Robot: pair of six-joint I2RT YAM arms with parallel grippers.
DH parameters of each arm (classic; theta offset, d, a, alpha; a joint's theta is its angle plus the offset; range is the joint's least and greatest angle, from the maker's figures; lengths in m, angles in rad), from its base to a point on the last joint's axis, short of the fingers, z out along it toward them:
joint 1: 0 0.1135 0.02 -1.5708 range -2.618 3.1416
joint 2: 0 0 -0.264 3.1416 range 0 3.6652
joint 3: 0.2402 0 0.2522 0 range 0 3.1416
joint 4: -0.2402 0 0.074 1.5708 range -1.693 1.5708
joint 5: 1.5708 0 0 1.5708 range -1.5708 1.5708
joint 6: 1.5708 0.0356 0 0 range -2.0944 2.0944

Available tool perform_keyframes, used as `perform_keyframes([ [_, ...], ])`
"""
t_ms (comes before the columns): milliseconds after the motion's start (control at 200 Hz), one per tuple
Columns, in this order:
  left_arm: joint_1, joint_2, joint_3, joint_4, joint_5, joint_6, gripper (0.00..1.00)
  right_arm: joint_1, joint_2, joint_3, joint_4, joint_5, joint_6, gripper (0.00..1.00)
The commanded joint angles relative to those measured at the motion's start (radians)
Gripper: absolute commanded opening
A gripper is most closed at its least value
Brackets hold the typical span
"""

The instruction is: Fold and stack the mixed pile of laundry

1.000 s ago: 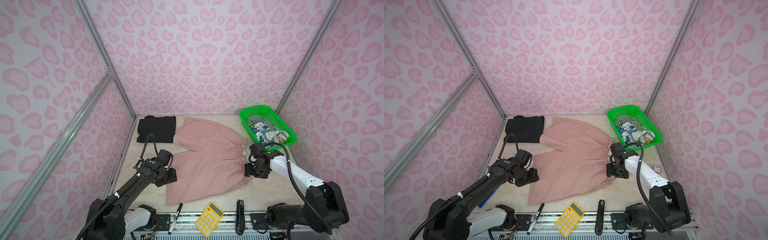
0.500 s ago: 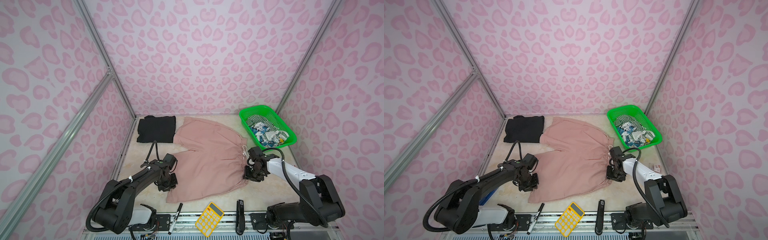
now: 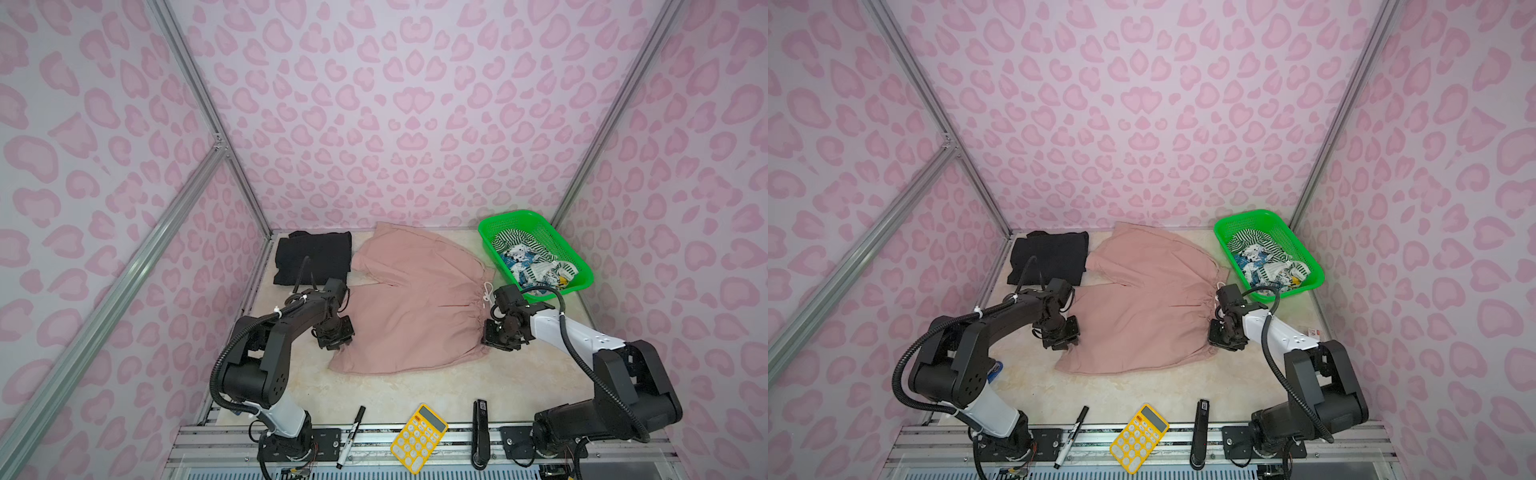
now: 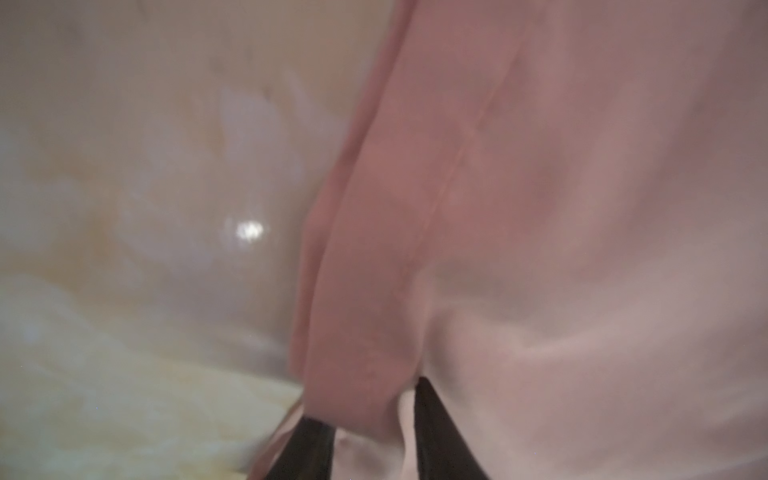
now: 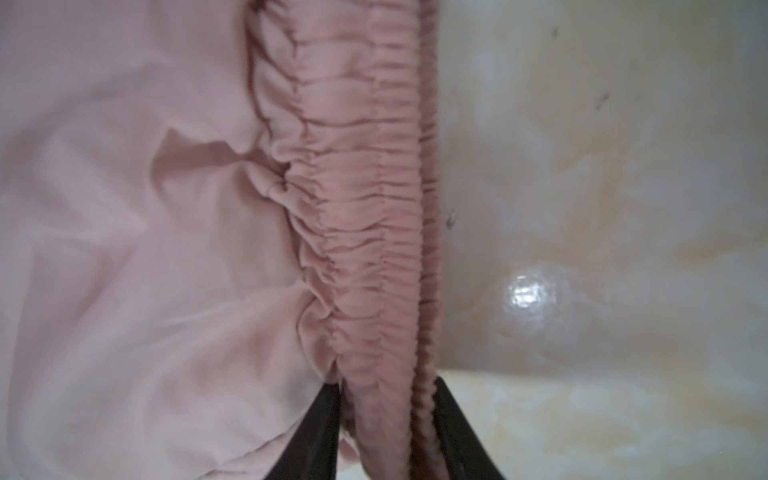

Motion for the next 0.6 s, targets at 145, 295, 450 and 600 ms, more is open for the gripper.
perform_keyframes([
  [145, 0.001, -0.199, -0.1, 0.001, -0.029, 0.021, 0.6, 0.003, -0.06, -0.021, -0.043, 0.03, -0.02, 0.56],
  [295, 0.0, -0.321, -0.206, -0.021, -0.031, -0.031, 0.6, 0.002, -0.06, -0.044, -0.017, -0.003, -0.024, 0.62],
  [450, 0.002, -0.369, -0.299, -0.015, -0.069, -0.073, 0.59, 0.001, -0.027, -0.041, 0.02, -0.03, -0.025, 0.63],
  [600, 0.002, -0.351, -0.334, 0.015, -0.079, -0.093, 0.57, -0.001, -0.017, -0.038, 0.04, -0.04, -0.021, 0.63],
])
